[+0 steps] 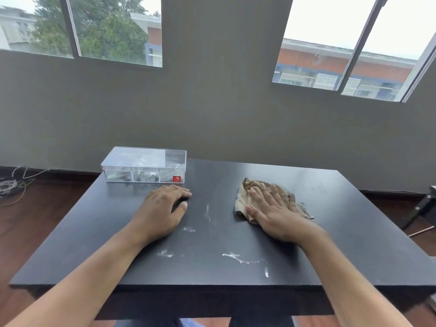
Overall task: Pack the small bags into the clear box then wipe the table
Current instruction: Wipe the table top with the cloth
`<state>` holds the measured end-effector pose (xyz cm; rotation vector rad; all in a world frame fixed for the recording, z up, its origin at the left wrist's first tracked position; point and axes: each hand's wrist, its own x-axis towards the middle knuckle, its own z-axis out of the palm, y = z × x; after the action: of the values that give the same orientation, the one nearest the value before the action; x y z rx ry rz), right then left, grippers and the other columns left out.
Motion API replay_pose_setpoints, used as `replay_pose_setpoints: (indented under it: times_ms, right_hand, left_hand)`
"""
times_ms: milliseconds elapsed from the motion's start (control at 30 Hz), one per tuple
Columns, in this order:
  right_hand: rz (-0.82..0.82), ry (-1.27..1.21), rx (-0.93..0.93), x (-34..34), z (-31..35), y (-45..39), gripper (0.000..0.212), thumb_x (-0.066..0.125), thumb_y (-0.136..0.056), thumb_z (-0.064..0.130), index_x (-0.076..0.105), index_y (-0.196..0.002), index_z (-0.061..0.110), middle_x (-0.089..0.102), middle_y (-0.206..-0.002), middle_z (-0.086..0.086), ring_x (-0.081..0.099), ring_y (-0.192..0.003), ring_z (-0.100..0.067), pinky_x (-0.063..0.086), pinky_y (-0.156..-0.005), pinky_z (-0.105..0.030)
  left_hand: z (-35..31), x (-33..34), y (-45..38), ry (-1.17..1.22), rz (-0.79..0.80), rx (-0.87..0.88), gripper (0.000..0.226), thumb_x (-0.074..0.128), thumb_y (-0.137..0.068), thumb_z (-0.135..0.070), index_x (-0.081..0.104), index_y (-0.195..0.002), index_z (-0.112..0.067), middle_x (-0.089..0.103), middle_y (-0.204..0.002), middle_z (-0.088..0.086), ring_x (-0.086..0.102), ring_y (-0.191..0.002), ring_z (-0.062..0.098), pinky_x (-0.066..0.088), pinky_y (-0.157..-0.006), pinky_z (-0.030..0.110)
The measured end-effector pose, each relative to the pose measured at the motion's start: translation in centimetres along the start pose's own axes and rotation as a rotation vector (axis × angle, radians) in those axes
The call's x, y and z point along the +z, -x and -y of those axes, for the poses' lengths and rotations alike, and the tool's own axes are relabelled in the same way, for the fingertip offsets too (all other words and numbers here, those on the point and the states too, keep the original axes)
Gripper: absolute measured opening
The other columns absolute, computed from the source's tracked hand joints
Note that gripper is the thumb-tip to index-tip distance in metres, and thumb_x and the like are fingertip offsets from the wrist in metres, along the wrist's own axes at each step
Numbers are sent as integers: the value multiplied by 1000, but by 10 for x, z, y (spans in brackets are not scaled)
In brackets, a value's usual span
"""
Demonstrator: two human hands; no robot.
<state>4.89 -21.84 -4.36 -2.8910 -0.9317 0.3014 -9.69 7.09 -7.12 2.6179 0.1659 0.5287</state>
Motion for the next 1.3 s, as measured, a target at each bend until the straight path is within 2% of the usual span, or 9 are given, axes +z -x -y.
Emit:
replay_pose_setpoints:
  times_ms: [200,333,500,633,767,967,1033,1167,1300]
  right_hand:
    - [-59,-4,-234,23,69,17,68,13,-104,63,-6,-163,35,-16,-170,15,-25,-153,-6,-19,-124,-50]
    - [-81,-44,-373,20,37,48,56,15,-108,54,5,-161,41,-9,-166,26,-20,-149,11,-17,-125,-32]
    - [-72,-166,-238,1,-30,70,56,14,-97,60,10,-152,49,0,-158,38,-23,-134,31,-21,-113,-8]
    - [-157,-161,-137,10,-68,96,58,8,-94,76,18,-148,57,7,-159,38,-12,-145,22,-9,-127,-25]
    - [-211,-143,-129,23,-65,123,63,6,-90,82,26,-146,60,12,-160,36,-5,-151,14,-8,-126,-24]
    - [-215,-237,-239,29,-14,143,51,37,-96,75,39,-144,62,18,-155,47,14,-154,4,-3,-126,-29]
    - [-179,-226,-302,31,17,133,52,38,-95,75,36,-146,62,14,-158,45,8,-154,7,-7,-126,-30]
    - [-77,-131,-275,26,59,82,57,19,-89,85,18,-145,73,-12,-162,35,-22,-148,12,-16,-124,-35]
    - [-15,-110,-198,7,47,8,70,16,-84,85,14,-151,66,-11,-166,27,-23,-151,4,-13,-126,-44]
  left_hand:
    - [-8,-7,9,24,21,-5,39,45,-94,-42,71,-118,-26,68,-130,-11,57,-123,10,42,-109,40]
    - [-12,-7,20,-16,72,35,51,34,-95,-52,65,-128,-27,63,-137,-12,52,-131,9,38,-113,40]
    - [-10,-17,34,-31,43,45,48,33,-99,-52,63,-131,-33,62,-134,-19,50,-130,3,32,-111,30]
    - [-7,-19,48,-70,34,52,45,32,-100,-51,62,-130,-34,61,-135,-21,49,-130,2,33,-109,28]
    - [-7,-17,52,-102,21,61,41,34,-101,-45,60,-130,-32,62,-133,-18,50,-129,6,30,-105,23]
    - [-6,-14,52,-105,21,66,37,36,-100,-43,61,-126,-33,60,-135,-17,49,-129,8,30,-107,26]
    - [-6,-13,51,-104,17,65,37,36,-100,-42,61,-126,-33,60,-135,-17,49,-129,8,29,-108,26]
    - [-6,-13,50,-101,21,51,36,38,-99,-39,59,-127,-32,60,-136,-15,48,-130,9,29,-108,28]
    - [-6,-15,54,-112,7,10,36,39,-98,-40,58,-127,-33,58,-137,-16,47,-130,9,30,-111,32]
